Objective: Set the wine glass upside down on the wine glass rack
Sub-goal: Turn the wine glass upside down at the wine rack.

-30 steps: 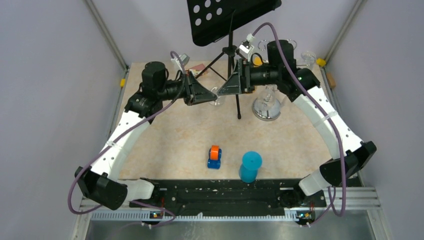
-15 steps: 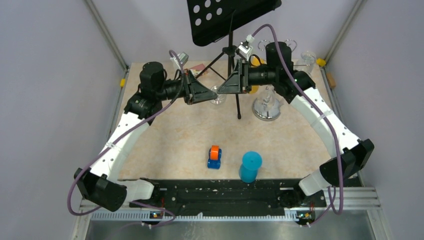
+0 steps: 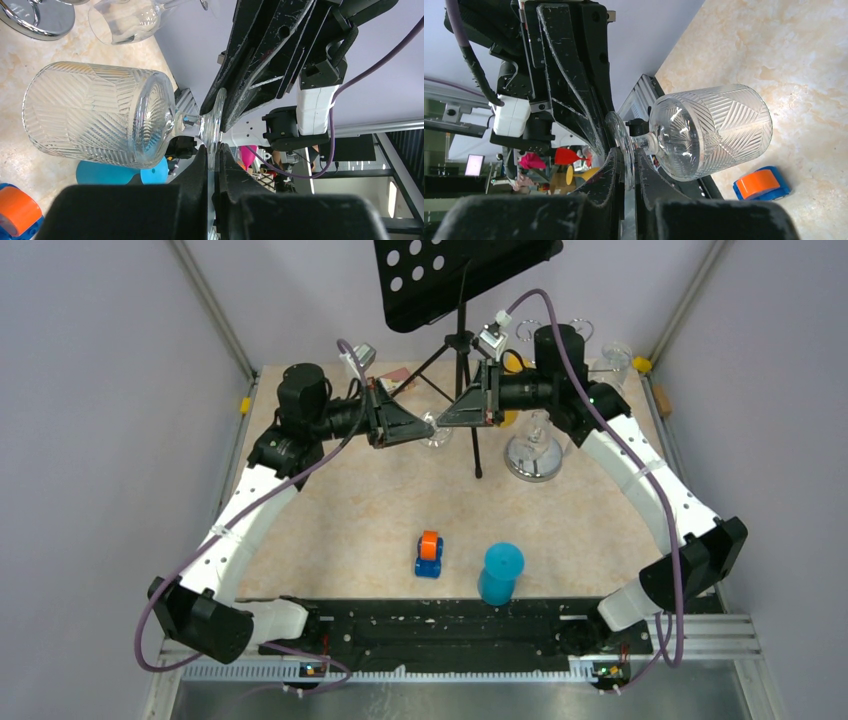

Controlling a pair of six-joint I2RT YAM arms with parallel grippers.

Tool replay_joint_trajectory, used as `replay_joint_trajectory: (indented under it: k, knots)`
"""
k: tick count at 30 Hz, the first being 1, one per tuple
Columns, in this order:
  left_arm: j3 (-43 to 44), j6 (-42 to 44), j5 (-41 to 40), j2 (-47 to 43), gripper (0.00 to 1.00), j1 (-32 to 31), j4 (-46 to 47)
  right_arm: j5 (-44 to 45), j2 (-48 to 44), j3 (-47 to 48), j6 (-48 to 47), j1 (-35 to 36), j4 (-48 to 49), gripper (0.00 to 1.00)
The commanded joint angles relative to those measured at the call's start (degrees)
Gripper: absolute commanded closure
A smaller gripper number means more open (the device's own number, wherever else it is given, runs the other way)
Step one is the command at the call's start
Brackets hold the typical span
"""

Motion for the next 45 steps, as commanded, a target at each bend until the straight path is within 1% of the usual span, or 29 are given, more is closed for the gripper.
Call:
replay_joint_trajectory:
  k: [1, 3, 6, 9, 12, 20, 24, 31, 35, 45]
  knots:
    - [0.62, -0.50, -0.21, -1.95, 0.98, -0.03, 6.12, -2.00, -1.05, 0.67, 0.40, 0.19, 3.27, 1.00]
    - [0.63, -0.43, -0.25, -1.94, 0.92, -0.09, 6.02, -2.01, -1.06, 0.96, 0.40, 0.04, 3.35, 1.00]
    - [0.77, 0.20, -0.72, -1.96, 0.73, -0.10, 5.41, -1.97, -1.04, 1.40, 0.36, -0.26, 3.32, 1.00]
    - [1.14, 1.31, -1.84, -2.16, 0.52, -0.09, 4.10, -2.01, -1.03, 1.82, 0.28, -0.57, 3.24, 1.00]
    - [1.45, 2.17, -2.37, -2.25, 0.34, -0.07, 3.23, -2.50, -1.05, 2.05, -0.13, -0.75, 3.53, 1.00]
    - [1.98, 2.68, -2.75, -1.84, 0.22, -0.01, 2.27, -0.97, -1.22, 3.88, -2.64, -1.19, 2.00, 1.00]
    - [3.47, 4.92, -3.34, -1.64, 0.18, -0.01, -1.06, -0.03, -1.57, 4.63, -4.27, -1.20, 1.90, 1.00]
    - [4.78, 8.20, -5.37, -1.97, 0.16, -0.01, -5.17, 2.21, -2.81, 5.63, -5.35, -1.82, 3.02, 1.00]
    - [5.03, 9.51, -6.49, -2.29, 0.15, -0.01, -6.38, 5.16, -4.12, 6.66, -5.31, -2.48, 4.53, 1.00]
    - [4.83, 11.00, -7.97, -2.55, 0.14, 0.09, -7.70, 12.53, -9.83, 5.25, -4.07, -4.56, 13.09, 1.00]
